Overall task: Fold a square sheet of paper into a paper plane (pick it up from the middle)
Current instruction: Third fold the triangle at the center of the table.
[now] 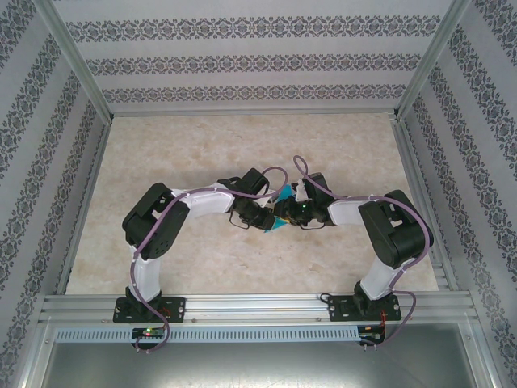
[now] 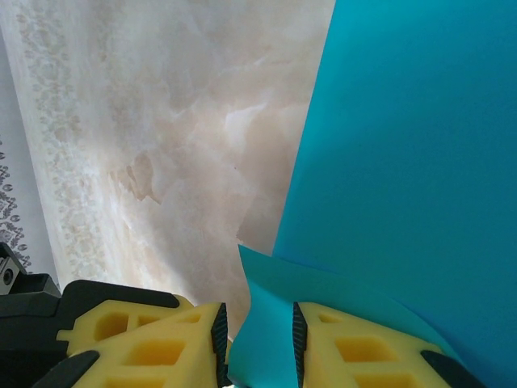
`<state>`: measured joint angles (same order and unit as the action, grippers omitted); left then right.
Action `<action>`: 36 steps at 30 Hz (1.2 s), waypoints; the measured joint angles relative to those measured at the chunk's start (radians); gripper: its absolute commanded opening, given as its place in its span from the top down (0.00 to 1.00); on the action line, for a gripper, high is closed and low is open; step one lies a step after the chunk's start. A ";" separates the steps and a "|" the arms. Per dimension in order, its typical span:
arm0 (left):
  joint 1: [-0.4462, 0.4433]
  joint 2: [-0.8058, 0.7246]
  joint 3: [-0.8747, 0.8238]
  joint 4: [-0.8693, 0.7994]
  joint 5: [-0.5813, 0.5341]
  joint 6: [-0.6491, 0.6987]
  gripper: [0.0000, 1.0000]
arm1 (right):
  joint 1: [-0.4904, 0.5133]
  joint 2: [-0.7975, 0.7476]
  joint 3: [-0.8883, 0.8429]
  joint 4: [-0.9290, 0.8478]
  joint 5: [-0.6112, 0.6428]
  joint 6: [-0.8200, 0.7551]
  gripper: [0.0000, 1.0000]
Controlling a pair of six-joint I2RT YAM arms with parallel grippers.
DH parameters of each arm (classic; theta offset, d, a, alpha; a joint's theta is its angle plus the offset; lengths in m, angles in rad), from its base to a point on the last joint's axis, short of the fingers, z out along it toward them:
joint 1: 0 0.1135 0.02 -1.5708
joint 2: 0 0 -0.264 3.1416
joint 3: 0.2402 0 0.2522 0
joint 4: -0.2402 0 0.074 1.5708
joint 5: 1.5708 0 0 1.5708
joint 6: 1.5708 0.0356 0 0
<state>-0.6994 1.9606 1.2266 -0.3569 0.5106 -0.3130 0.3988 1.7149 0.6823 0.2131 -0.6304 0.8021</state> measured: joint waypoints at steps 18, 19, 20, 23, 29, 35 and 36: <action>0.008 0.031 0.017 0.005 0.031 -0.001 0.84 | -0.031 -0.078 0.000 -0.091 0.011 -0.044 0.65; 0.008 0.032 0.018 0.005 0.034 -0.001 0.84 | -0.036 -0.092 0.000 -0.104 0.017 -0.051 0.65; 0.008 0.033 0.019 0.006 0.038 -0.001 0.83 | -0.042 -0.105 0.000 -0.120 0.023 -0.061 0.65; 0.008 0.038 0.022 0.008 0.053 -0.005 0.84 | -0.057 -0.123 0.003 -0.159 0.040 -0.087 0.67; 0.008 0.042 0.024 0.009 0.074 -0.009 0.84 | -0.064 -0.120 0.003 -0.211 0.068 -0.126 0.68; 0.013 0.042 0.032 0.008 0.095 -0.010 0.84 | -0.075 -0.090 0.016 -0.248 0.093 -0.153 0.69; 0.014 0.042 0.035 0.008 0.100 -0.013 0.83 | -0.076 -0.087 0.020 -0.254 0.099 -0.158 0.69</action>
<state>-0.6853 2.0022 1.2621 -0.3485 0.6102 -0.3256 0.3225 1.6276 0.7021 -0.0414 -0.5312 0.6445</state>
